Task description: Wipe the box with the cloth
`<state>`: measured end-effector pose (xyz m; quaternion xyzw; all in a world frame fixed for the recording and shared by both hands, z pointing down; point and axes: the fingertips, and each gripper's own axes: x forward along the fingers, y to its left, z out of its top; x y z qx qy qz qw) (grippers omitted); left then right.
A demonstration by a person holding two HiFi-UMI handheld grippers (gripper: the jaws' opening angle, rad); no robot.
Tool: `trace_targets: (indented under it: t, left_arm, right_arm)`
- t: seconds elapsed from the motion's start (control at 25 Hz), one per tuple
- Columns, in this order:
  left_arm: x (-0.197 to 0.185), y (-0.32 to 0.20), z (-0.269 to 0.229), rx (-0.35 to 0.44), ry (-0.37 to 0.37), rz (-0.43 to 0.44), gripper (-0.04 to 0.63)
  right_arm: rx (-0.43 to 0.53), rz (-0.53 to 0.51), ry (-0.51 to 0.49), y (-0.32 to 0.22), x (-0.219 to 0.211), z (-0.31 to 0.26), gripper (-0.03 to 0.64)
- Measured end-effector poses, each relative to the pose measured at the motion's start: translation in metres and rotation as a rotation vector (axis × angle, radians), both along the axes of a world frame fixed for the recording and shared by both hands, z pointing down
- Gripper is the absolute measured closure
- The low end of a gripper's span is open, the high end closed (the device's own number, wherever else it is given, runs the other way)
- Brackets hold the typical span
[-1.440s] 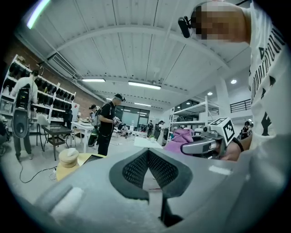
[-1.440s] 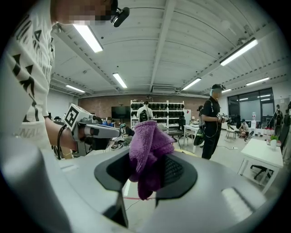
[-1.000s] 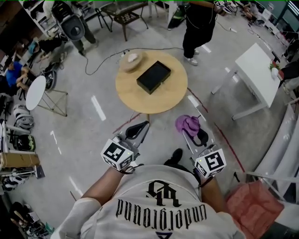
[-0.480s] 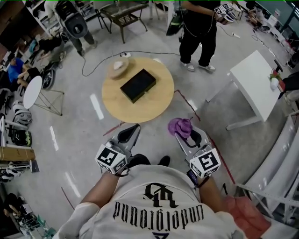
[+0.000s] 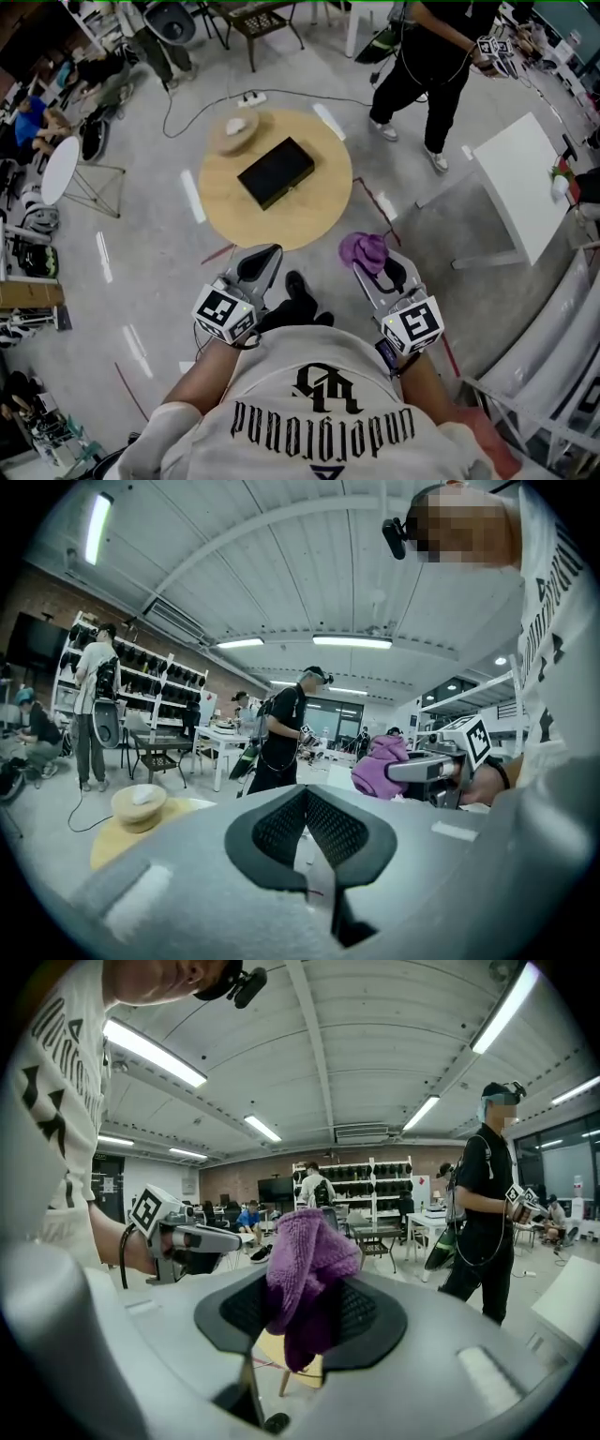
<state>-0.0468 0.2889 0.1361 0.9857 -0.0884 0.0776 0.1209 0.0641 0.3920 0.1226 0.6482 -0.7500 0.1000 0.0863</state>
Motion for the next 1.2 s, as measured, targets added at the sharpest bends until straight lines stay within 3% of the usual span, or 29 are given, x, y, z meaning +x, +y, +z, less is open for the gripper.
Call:
trace_targets:
  t: [0.6,0.8,1.2]
  left_arm:
    - [0.011,-0.139,0.018,-0.05,-0.027,-0.072,0.588]
    - [-0.001,-0.161,0.015,-0.052,-0.026,-0.078,0.588]
    - [-0.006,-0.204,0.042,-0.103,-0.037,-0.202,0.588]
  right_arm:
    - [-0.034,-0.029,-0.021,-0.148,0.038,0.009,0.468]
    - [-0.047,-0.054,-0.011,-0.18,0.032,0.012,0.468]
    - [-0.111,-0.15,-0.021,-0.237,0.04,0.042,0.468]
